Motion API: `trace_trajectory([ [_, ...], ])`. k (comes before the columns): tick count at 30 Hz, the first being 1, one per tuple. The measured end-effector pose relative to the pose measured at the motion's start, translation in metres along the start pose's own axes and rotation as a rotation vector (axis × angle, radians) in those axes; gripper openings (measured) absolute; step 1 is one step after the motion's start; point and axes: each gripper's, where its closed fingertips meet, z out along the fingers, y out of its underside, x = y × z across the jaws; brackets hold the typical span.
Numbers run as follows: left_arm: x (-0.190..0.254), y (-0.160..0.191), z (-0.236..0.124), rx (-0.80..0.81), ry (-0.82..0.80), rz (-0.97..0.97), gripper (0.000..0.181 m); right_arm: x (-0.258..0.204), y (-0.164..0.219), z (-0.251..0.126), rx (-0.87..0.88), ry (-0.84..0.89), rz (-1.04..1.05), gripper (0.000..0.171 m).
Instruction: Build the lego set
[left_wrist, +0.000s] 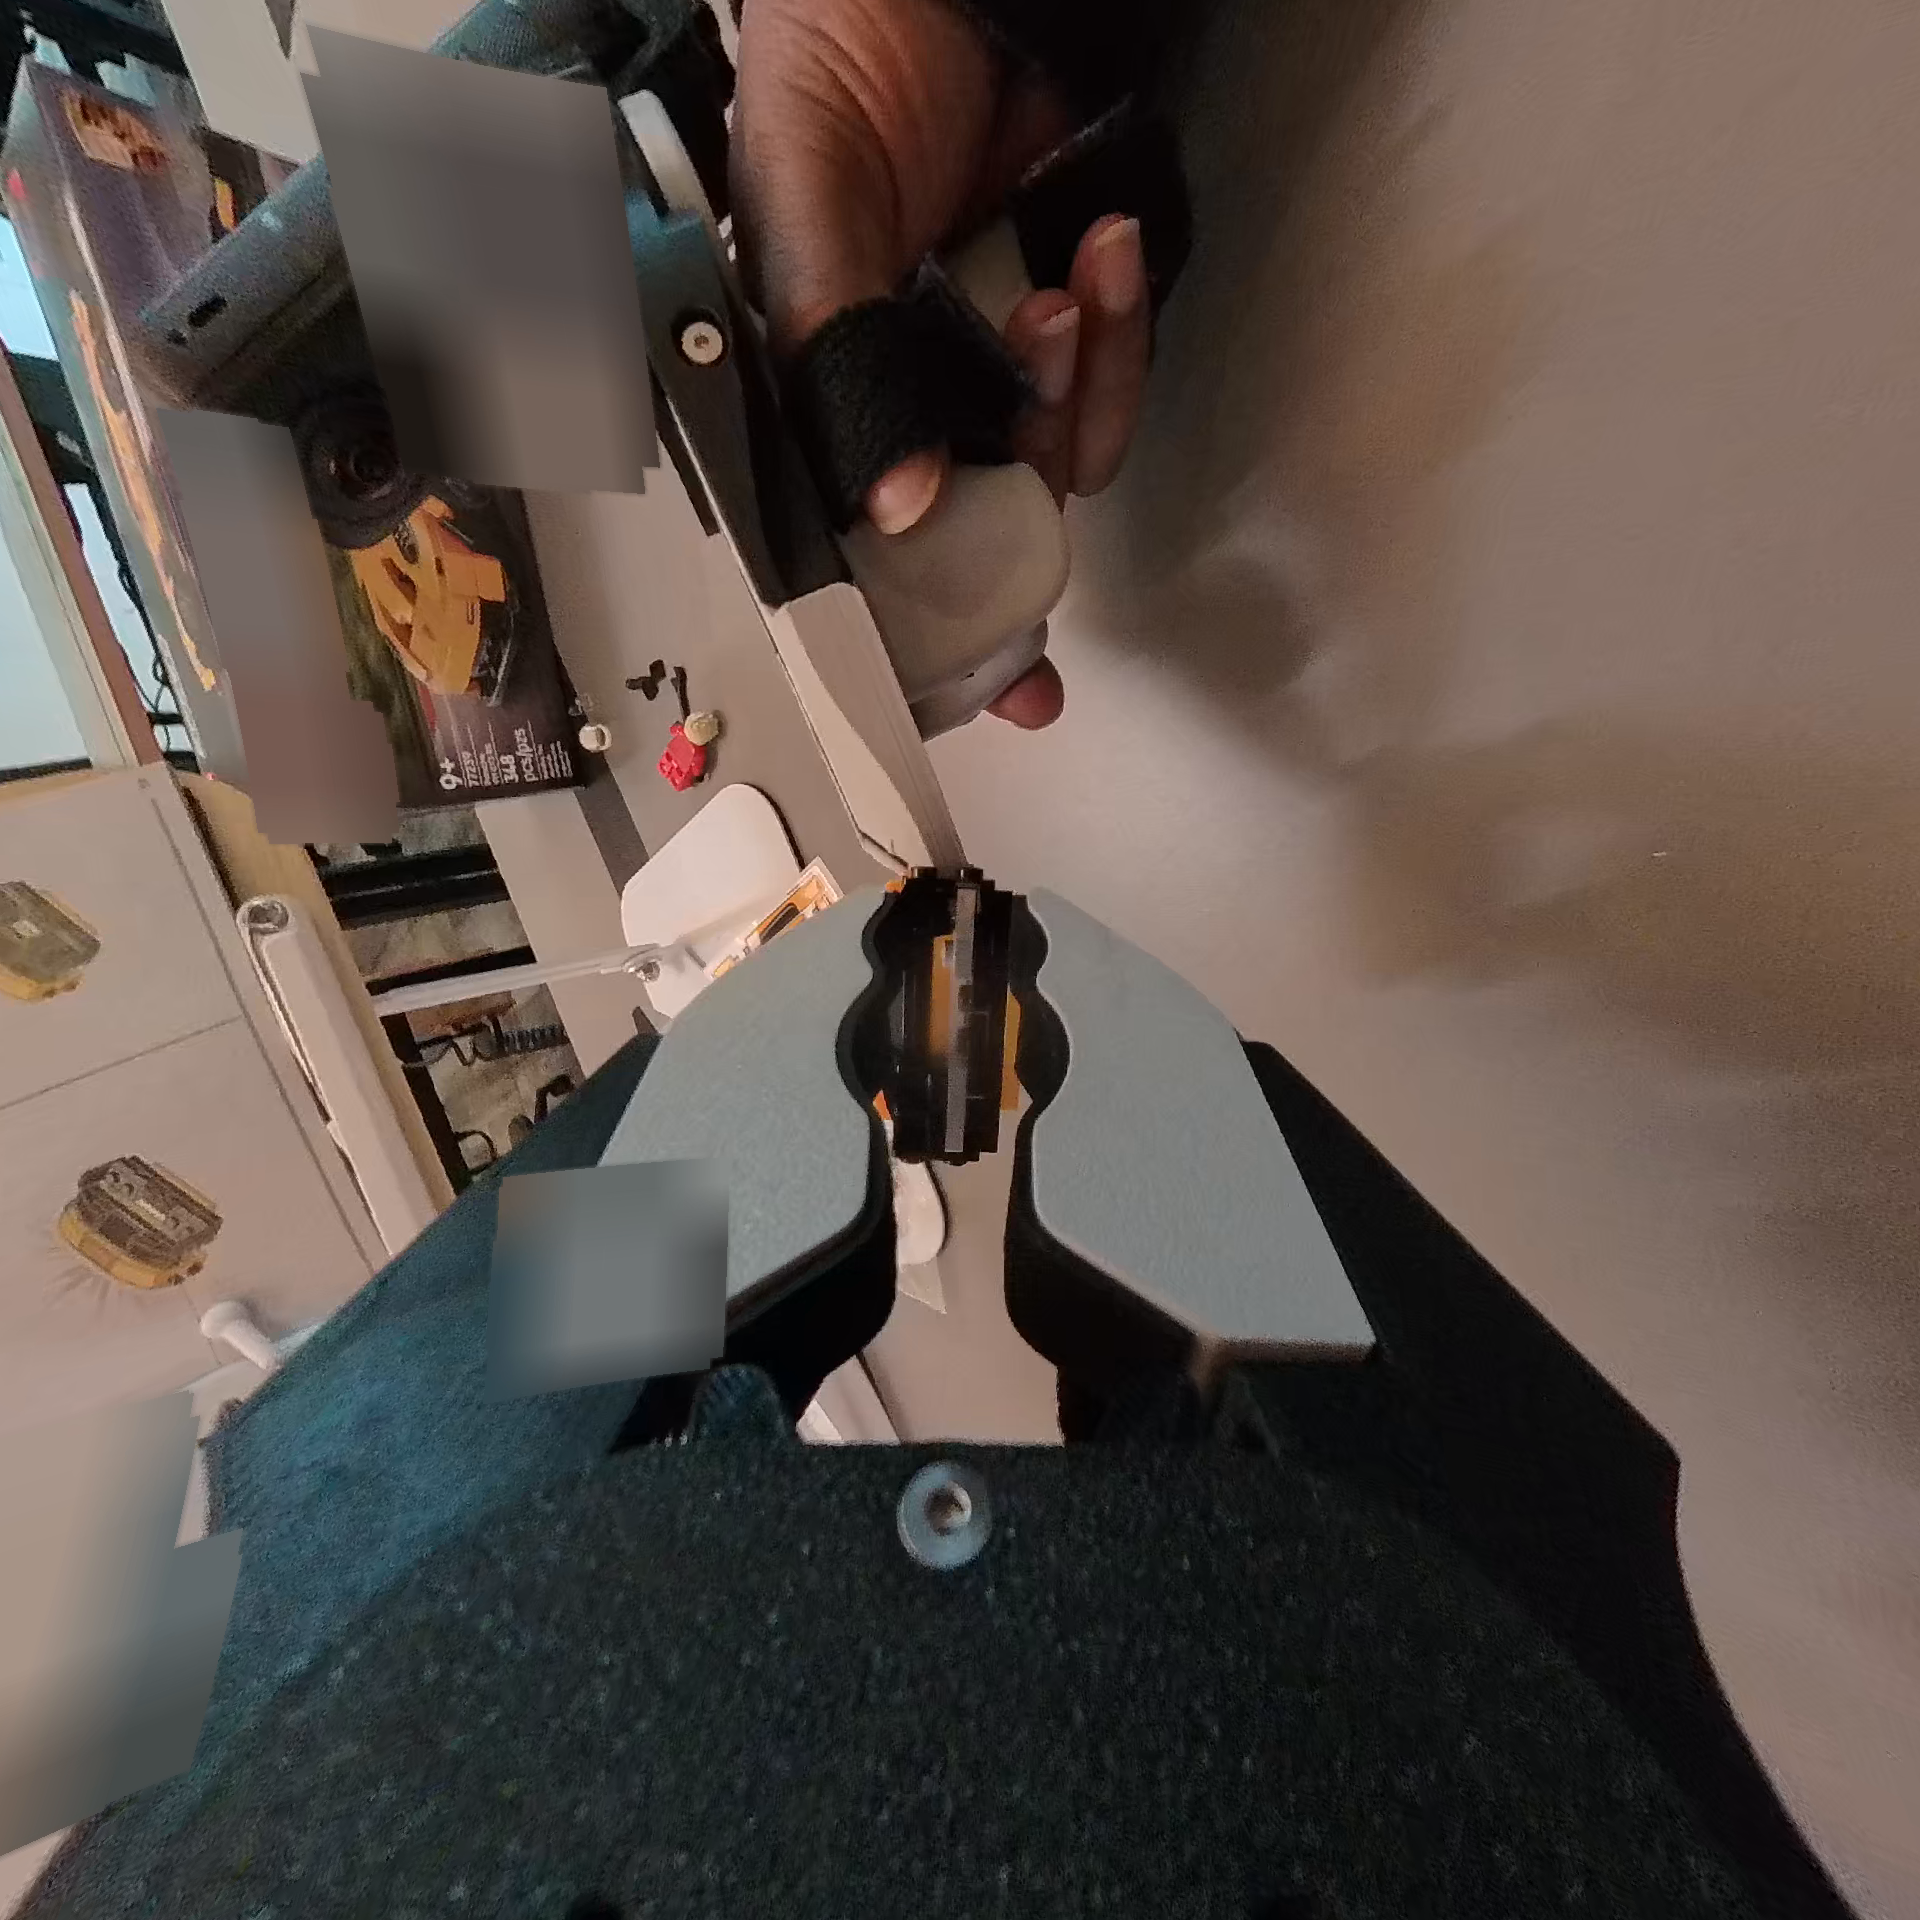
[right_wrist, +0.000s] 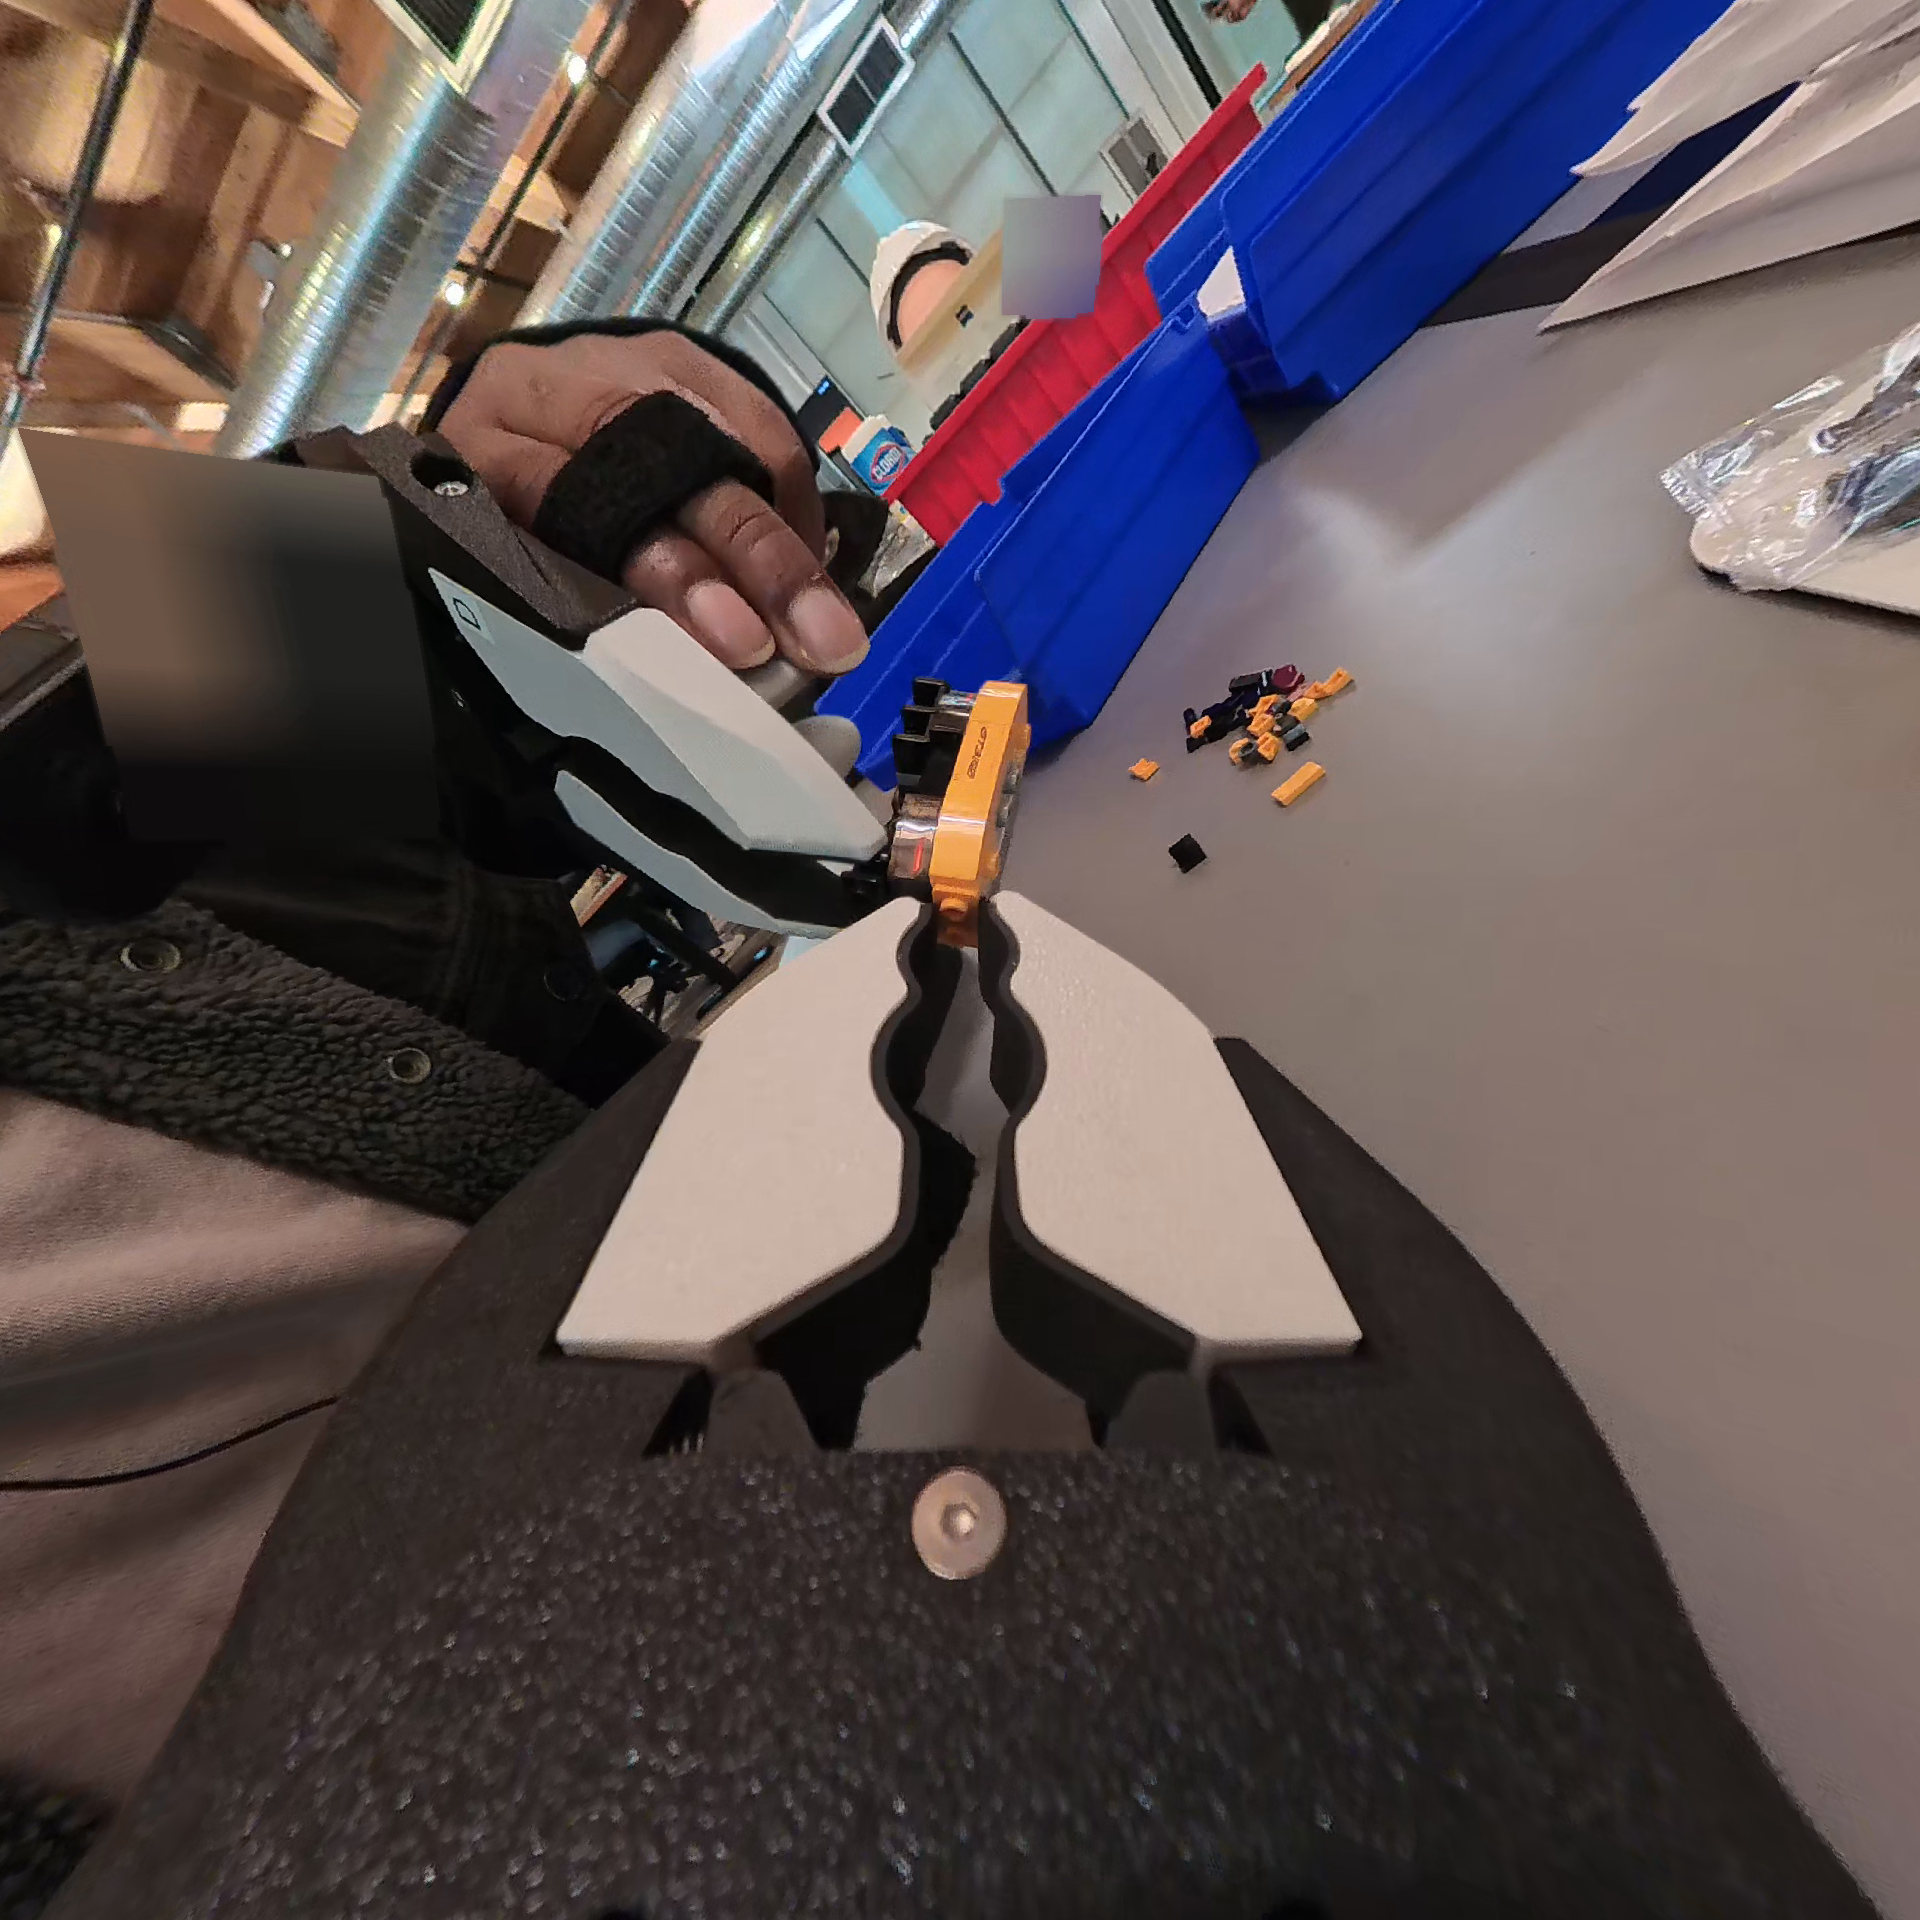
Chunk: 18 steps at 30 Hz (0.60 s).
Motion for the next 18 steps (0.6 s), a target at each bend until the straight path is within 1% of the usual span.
trace_trajectory([
  [1, 0.001, -0.002, -0.001, 0.013, 0.002, 0.013, 0.014, -0.002, -0.001, 0.0, 0.005, -0.011, 0.008, 0.007],
  [5, 0.006, -0.002, -0.002, 0.024, 0.019, 0.044, 0.013, -0.003, 0.004, 0.002, -0.038, 0.011, -0.029, 0.007],
  [18, 0.014, -0.002, -0.004, 0.021, 0.058, 0.078, 0.014, -0.005, 0.011, 0.005, -0.07, -0.009, -0.008, 0.007],
])
